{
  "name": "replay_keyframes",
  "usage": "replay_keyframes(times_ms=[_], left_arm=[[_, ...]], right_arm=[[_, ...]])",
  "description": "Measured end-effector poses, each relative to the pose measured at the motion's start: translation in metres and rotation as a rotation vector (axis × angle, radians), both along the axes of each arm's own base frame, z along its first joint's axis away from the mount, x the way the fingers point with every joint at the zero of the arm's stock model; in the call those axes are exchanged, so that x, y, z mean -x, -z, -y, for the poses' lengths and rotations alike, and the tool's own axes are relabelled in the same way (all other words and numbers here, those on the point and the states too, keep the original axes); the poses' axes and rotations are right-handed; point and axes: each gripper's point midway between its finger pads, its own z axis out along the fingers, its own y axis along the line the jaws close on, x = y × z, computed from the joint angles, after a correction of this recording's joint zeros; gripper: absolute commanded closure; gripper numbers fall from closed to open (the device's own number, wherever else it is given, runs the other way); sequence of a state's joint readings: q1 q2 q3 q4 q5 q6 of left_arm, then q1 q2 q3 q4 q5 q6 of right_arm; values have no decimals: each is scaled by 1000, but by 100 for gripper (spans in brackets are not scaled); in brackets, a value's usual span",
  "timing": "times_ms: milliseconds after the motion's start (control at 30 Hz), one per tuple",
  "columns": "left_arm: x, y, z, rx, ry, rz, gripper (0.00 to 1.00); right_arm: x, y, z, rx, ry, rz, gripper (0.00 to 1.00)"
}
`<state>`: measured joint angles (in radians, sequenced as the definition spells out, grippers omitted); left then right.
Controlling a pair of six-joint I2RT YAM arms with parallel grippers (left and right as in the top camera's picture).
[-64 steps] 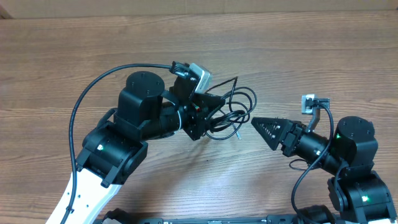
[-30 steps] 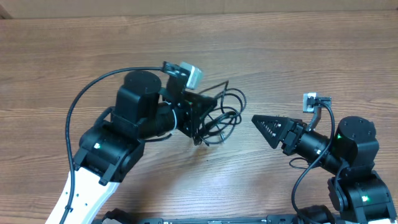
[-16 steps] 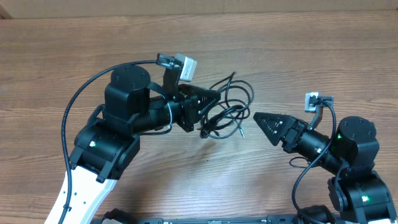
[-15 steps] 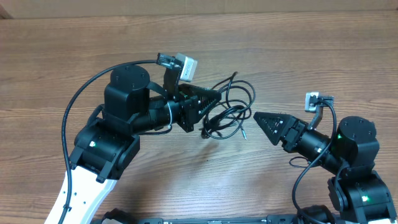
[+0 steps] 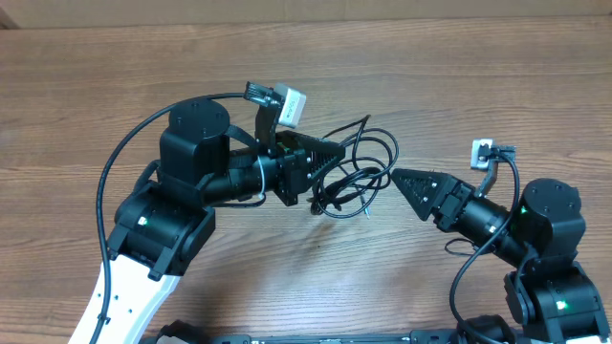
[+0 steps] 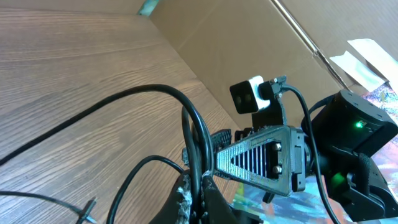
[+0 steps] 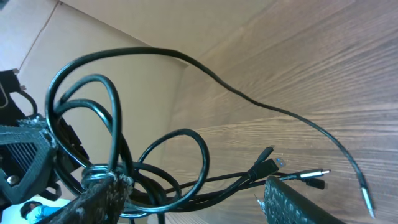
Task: Untangle cables
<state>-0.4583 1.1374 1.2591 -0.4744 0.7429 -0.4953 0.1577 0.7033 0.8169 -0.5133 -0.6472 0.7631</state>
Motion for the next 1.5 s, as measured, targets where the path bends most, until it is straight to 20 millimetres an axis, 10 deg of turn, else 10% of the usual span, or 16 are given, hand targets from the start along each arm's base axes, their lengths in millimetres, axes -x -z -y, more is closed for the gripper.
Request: replay_keyframes(times_ms=[1500], left_arm=[[0,-2,9,-3,-30,12,96]], right_arm=[[2,7,0,2,-4,-39,27]])
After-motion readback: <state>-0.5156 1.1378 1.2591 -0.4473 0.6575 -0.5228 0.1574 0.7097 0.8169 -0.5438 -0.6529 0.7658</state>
